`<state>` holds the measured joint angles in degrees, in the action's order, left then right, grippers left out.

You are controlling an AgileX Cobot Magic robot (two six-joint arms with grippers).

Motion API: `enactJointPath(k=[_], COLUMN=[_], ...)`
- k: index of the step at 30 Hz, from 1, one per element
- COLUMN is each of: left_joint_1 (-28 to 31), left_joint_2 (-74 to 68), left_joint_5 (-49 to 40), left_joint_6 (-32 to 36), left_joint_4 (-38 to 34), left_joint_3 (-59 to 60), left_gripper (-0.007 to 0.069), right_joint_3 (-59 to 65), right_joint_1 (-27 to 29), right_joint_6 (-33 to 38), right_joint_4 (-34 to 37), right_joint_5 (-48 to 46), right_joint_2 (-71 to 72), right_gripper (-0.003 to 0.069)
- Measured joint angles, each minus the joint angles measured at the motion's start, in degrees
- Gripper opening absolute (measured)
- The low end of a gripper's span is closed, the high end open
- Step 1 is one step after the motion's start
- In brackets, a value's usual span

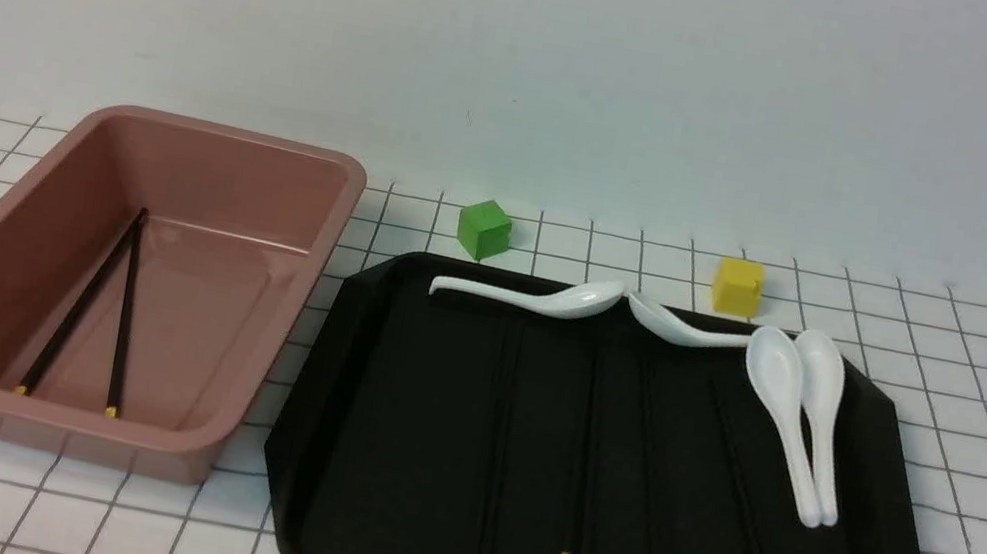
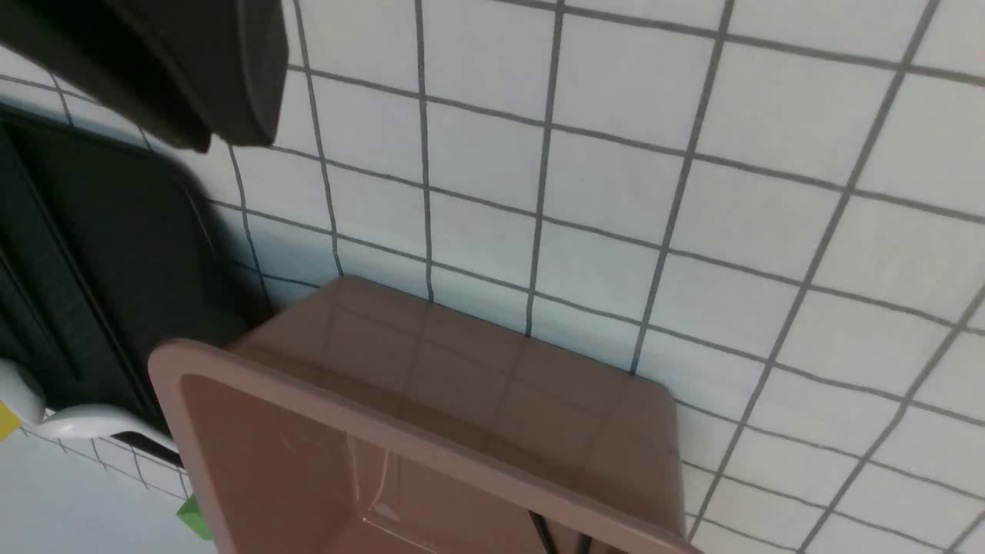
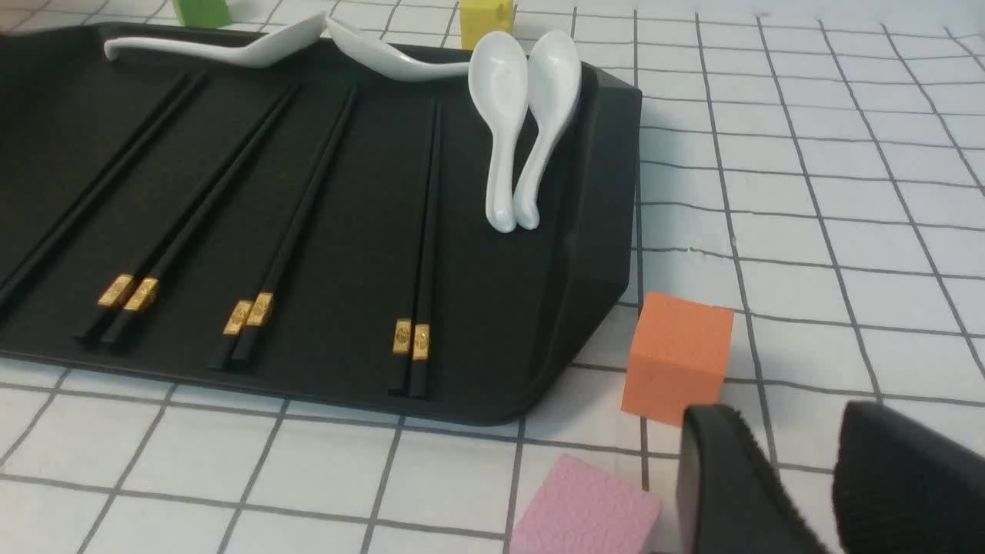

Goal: On white black tablecloth take chopsticks from black tray and put them in box.
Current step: 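Reach over to the black tray and grasp a pair of chopsticks with the left gripper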

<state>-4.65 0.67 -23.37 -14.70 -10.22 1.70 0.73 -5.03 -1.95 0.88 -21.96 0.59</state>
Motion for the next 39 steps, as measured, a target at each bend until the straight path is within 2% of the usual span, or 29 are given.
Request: enactJointPath(k=[28, 33, 34, 36, 37, 38, 39], left_joint_1=[0.00, 0.00, 0.00, 0.00, 0.00, 0.00, 0.00], left_joint_2=[0.00, 0.00, 0.00, 0.00, 0.00, 0.00, 0.00], left_joint_5=[0.15, 4.45, 5.80, 7.91, 8.56, 8.81, 9.24], left_joint_6=[0.00, -0.44, -1.98, -8.38, -12.63, -15.24, -20.24], left_joint_4=[0.00, 1.60, 0.15, -7.44, -13.49, -14.54, -20.64], left_joint_3=[0.00, 0.00, 0.00, 0.00, 0.00, 0.00, 0.00], left_gripper=[0.0085, 0.0092, 0.0093, 0.0093, 0.0093, 0.0093, 0.0093], right_joint_3=[0.00, 0.00, 0.00, 0.00, 0.00, 0.00, 0.00], right_joint_1=[0.00, 0.00, 0.00, 0.00, 0.00, 0.00, 0.00], right_joint_6=[0.00, 0.00, 0.00, 0.00, 0.00, 0.00, 0.00], right_joint_4=[0.00, 0.00, 0.00, 0.00, 0.00, 0.00, 0.00], right_joint_5=[0.00, 0.00, 0.00, 0.00, 0.00, 0.00, 0.00], right_joint_2=[0.00, 0.00, 0.00, 0.00, 0.00, 0.00, 0.00], right_gripper=[0.0240, 0.0240, 0.0240, 0.0240, 0.0240, 0.0240, 0.0240])
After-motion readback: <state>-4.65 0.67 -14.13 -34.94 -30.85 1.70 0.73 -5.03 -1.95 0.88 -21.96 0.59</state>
